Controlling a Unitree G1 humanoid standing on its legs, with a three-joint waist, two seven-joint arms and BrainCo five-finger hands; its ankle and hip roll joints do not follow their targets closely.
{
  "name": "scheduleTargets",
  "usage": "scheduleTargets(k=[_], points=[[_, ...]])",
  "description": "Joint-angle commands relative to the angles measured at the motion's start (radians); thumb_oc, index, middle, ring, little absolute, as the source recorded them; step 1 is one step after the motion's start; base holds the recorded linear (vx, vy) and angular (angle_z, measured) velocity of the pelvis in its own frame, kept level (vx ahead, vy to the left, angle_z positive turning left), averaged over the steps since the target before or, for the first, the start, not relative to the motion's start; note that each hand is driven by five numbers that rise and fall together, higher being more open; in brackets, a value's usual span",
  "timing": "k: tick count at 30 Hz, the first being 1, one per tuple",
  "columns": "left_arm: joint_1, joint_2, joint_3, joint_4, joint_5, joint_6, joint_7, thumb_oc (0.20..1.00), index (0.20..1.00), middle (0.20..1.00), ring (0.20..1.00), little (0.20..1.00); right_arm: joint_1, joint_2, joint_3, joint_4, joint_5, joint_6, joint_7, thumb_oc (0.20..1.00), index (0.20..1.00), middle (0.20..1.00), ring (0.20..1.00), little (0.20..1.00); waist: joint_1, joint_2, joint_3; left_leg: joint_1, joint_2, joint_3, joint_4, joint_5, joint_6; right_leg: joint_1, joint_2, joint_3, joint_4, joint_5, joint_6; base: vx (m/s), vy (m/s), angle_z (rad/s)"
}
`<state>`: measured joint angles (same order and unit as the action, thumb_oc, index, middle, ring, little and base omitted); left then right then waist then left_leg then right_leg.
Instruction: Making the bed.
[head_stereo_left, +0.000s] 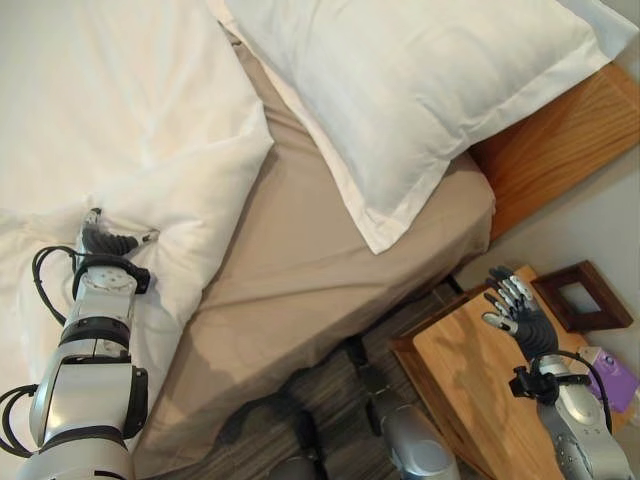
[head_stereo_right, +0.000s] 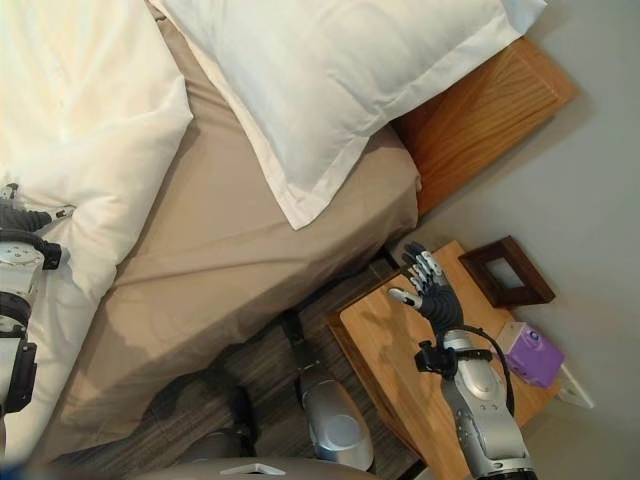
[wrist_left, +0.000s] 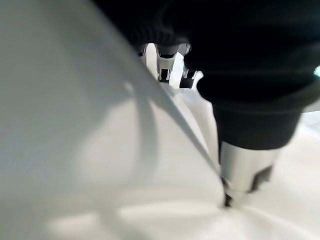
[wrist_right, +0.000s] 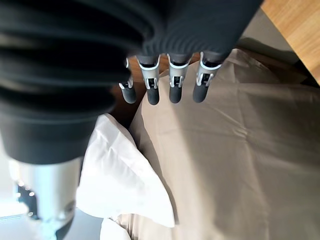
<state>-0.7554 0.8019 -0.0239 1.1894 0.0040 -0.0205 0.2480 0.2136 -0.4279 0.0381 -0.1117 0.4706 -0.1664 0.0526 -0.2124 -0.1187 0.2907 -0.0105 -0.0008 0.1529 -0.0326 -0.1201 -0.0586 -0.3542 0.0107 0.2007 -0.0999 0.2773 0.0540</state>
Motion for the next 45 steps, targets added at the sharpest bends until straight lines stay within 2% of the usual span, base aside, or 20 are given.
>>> scheduleTargets(k=[1, 5, 6, 7, 8, 9, 10, 12, 13, 15, 17, 18, 21, 24, 30, 32, 34, 35, 41, 45], points=[[-0.003, 0.001, -0.023, 0.018, -0.06, 0.017, -0.075, 0.2, 0.2, 0.2, 0.2, 0.2, -0.036, -0.019, -0.067, -0.06, -0.003, -0.051, 0.004, 1.0, 1.0, 1.0, 1.0, 1.0, 0.019, 0.038, 0.02, -0.072, 0.044, -0.07, -0.055, 0.16, 0.004, 0.16, 0.009, -0.027, 0.028, -0.166, 0.061, 0.0, 0.0, 0.0], [-0.027, -0.032, -0.097, -0.163, -0.047, -0.002, -0.081, 0.2, 0.2, 0.2, 0.2, 0.2, -0.046, -0.016, -0.071, -0.046, -0.009, -0.05, 0.004, 1.0, 1.0, 1.0, 1.0, 1.0, 0.025, 0.052, 0.019, -0.067, 0.038, -0.082, -0.055, 0.16, 0.006, 0.172, 0.005, -0.033, 0.027, -0.171, 0.06, 0.01, -0.003, 0.09], [-0.013, -0.046, -0.107, -0.268, -0.057, -0.012, -0.079, 0.2, 0.2, 0.2, 0.2, 0.2, -0.046, -0.013, -0.077, -0.043, -0.011, -0.049, 0.005, 1.0, 1.0, 1.0, 1.0, 1.0, 0.028, 0.056, 0.019, -0.065, 0.035, -0.086, -0.055, 0.159, 0.007, 0.177, 0.003, -0.035, 0.027, -0.173, 0.06, 0.0, 0.01, 0.25], [0.049, -0.064, -0.141, -0.474, -0.083, -0.039, -0.125, 0.2, 0.2, 0.2, 0.2, 0.2, -0.048, -0.007, -0.098, -0.039, -0.011, -0.046, 0.008, 1.0, 1.0, 1.0, 1.0, 1.0, 0.035, 0.067, 0.016, -0.062, 0.03, -0.095, -0.055, 0.159, 0.009, 0.186, -0.003, -0.044, 0.027, -0.176, 0.061, 0.0, 0.01, 0.22], [0.056, -0.064, -0.138, -0.481, -0.083, -0.035, -0.126, 0.2, 0.2, 0.2, 0.2, 0.2, -0.046, -0.008, -0.098, -0.039, -0.011, -0.046, 0.008, 1.0, 1.0, 1.0, 1.0, 1.0, 0.034, 0.067, 0.015, -0.061, 0.03, -0.095, -0.055, 0.158, 0.009, 0.187, -0.003, -0.044, 0.027, -0.176, 0.061, 0.01, 0.02, 0.14], [0.133, -0.072, -0.166, -0.677, -0.091, -0.049, -0.197, 0.2, 0.2, 0.2, 0.2, 0.2, -0.044, 0.005, -0.12, -0.035, -0.023, -0.042, 0.011, 1.0, 1.0, 1.0, 1.0, 1.0, 0.04, 0.078, 0.009, -0.057, 0.025, -0.102, -0.055, 0.156, 0.012, 0.195, -0.009, -0.048, 0.027, -0.178, 0.063, 0.01, 0.013, 0.04], [0.141, -0.072, -0.162, -0.686, -0.09, -0.044, -0.198, 0.2, 0.2, 0.2, 0.2, 0.2, -0.041, 0.005, -0.12, -0.036, -0.024, -0.042, 0.011, 1.0, 1.0, 1.0, 1.0, 1.0, 0.039, 0.079, 0.008, -0.056, 0.025, -0.102, -0.055, 0.155, 0.012, 0.196, -0.009, -0.048, 0.026, -0.178, 0.063, 0.04, 0.027, 0.02], [0.257, -0.084, -0.219, -0.931, -0.11, -0.049, -0.33, 0.2, 0.2, 0.2, 0.2, 0.2, -0.029, 0.018, -0.144, -0.021, -0.057, -0.026, 0.017, 1.0, 1.0, 1.0, 1.0, 1.0, 0.043, 0.095, -0.007, -0.044, 0.016, -0.109, -0.055, 0.148, 0.016, 0.213, -0.017, -0.052, 0.026, -0.182, 0.064, 0.02, 0.032, 0.05], [0.264, -0.084, -0.215, -0.938, -0.11, -0.045, -0.332, 0.2, 0.2, 0.2, 0.2, 0.2, -0.026, 0.017, -0.144, -0.023, -0.058, -0.025, 0.018, 1.0, 1.0, 1.0, 1.0, 1.0, 0.043, 0.095, -0.008, -0.043, 0.016, -0.109, -0.055, 0.148, 0.017, 0.214, -0.017, -0.052, 0.026, -0.182, 0.064, 0.01, 0.034, 0.09], [0.356, -0.117, -0.29, -1.125, -0.222, -0.026, -0.445, 0.2, 0.2, 0.2, 0.2, 0.2, -0.022, 0.029, -0.155, -0.015, -0.074, -0.013, 0.023, 1.0, 1.0, 1.0, 1.0, 1.0, 0.039, 0.114, -0.028, -0.028, 0.01, -0.109, -0.055, 0.141, 0.02, 0.229, -0.023, -0.05, 0.029, -0.186, 0.063, 0.04, 0.04, 0.07], [0.374, -0.13, -0.322, -1.157, -0.263, -0.025, -0.477, 0.2, 0.2, 0.2, 0.2, 0.2, -0.02, 0.031, -0.154, -0.017, -0.075, -0.01, 0.027, 1.0, 1.0, 1.0, 1.0, 1.0, 0.035, 0.117, -0.034, -0.024, 0.008, -0.107, -0.055, 0.138, 0.021, 0.233, -0.024, -0.048, 0.029, -0.187, 0.062, 0.0, 0.0, 0.0], [0.428, -0.154, -0.371, -1.213, -0.363, -0.012, -0.522, 0.2, 0.2, 0.2, 0.2, 0.2, -0.017, 0.034, -0.147, -0.013, -0.078, -0.007, 0.033, 1.0, 1.0, 1.0, 1.0, 1.0, 0.03, 0.126, -0.046, -0.01, 0.005, -0.103, -0.055, 0.133, 0.025, 0.243, -0.025, -0.043, 0.032, -0.189, 0.062, 0.0, 0.0, 0.0], [0.506, -0.185, -0.444, -1.235, -0.466, 0.015, -0.562, 0.2, 0.2, 0.2, 0.2, 0.2, -0.004, 0.032, -0.13, -0.018, -0.085, -0.005, 0.048, 1.0, 1.0, 1.0, 1.0, 1.0, 0.019, 0.135, -0.064, 0.007, 0.005, -0.09, -0.055, 0.128, 0.027, 0.254, -0.024, -0.032, 0.034, -0.191, 0.062, 0.02, 0.014, -0.01], [0.559, -0.238, -0.495, -1.195, -0.485, 0.026, -0.566, 0.2, 0.2, 0.2, 0.2, 0.2, 0.004, 0.029, -0.109, -0.004, -0.091, -0.001, 0.051, 1.0, 1.0, 1.0, 1.0, 1.0, 0.01, 0.143, -0.083, 0.023, 0.005, -0.079, -0.055, 0.124, 0.03, 0.266, -0.023, -0.019, 0.043, -0.196, 0.062, 0.03, 0.0, -0.05], [0.611, -0.5, -0.631, -0.992, -0.707, 0.055, -0.465, 0.2, 0.2, 0.2, 0.2, 0.2, -0.002, 0.039, -0.055, 0.006, -0.076, 0.003, 0.004, 1.0, 1.0, 1.0, 1.0, 1.0, -0.024, 0.157, -0.121, 0.054, 0.003, -0.063, -0.055, 0.124, 0.035, 0.281, -0.016, -0.002, 0.078, -0.211, 0.057, 0.02, -0.009, -0.03], [0.59, -0.547, -0.659, -0.945, -0.724, 0.057, -0.451, 0.2, 0.2, 0.2, 0.2, 0.2, -0.007, 0.042, -0.039, 0.013, -0.07, 0.002, -0.011, 1.0, 1.0, 1.0, 1.0, 1.0, -0.032, 0.159, -0.125, 0.058, 0.003, -0.06, -0.055, 0.124, 0.036, 0.282, -0.015, 0.002, 0.086, -0.214, 0.056, 0.01, -0.004, -0.04], [0.49, -0.684, -0.724, -0.817, -0.755, 0.035, -0.386, 0.2, 0.2, 0.2, 0.2, 0.2, -0.036, 0.037, 0.009, 0.023, -0.052, 0.003, -0.056, 1.0, 1.0, 1.0, 1.0, 1.0, -0.069, 0.165, -0.144, 0.073, 0.001, -0.054, -0.055, 0.121, 0.036, 0.283, -0.009, 0.017, 0.118, -0.227, 0.056, 0.02, 0.0, 0.11], [0.472, -0.703, -0.732, -0.802, -0.762, 0.036, -0.381, 1.0, 1.0, 1.0, 1.0, 1.0, -0.041, 0.032, 0.011, 0.019, -0.047, 0.002, -0.065, 1.0, 1.0, 1.0, 1.0, 1.0, -0.077, 0.168, -0.148, 0.075, 0.0, -0.053, -0.055, 0.121, 0.036, 0.284, -0.009, 0.02, 0.122, -0.229, 0.056, 0.02, 0.004, 0.12], [0.412, -0.698, -0.716, -0.838, -0.809, 0.018, -0.359, 1.0, 1.0, 1.0, 1.0, 1.0, -0.041, 0.03, 0.01, 0.007, -0.034, -0.006, -0.082, 1.0, 1.0, 1.0, 1.0, 1.0, -0.088, 0.177, -0.168, 0.084, -0.001, -0.054, -0.055, 0.121, 0.037, 0.303, -0.014, 0.018, 0.114, -0.229, 0.057, 0.03, -0.017, -0.02], [0.359, -0.669, -0.673, -0.948, -0.921, 0.005, -0.36, 1.0, 1.0, 1.0, 1.0, 1.0, -0.03, 0.036, -0.005, 0.004, -0.04, -0.013, -0.082, 1.0, 1.0, 1.0, 1.0, 1.0, -0.082, 0.18, -0.188, 0.089, -0.003, -0.06, -0.055, 0.122, 0.037, 0.322, -0.02, 0.01, 0.1, -0.228, 0.059, 0.03, -0.017, -0.04]])
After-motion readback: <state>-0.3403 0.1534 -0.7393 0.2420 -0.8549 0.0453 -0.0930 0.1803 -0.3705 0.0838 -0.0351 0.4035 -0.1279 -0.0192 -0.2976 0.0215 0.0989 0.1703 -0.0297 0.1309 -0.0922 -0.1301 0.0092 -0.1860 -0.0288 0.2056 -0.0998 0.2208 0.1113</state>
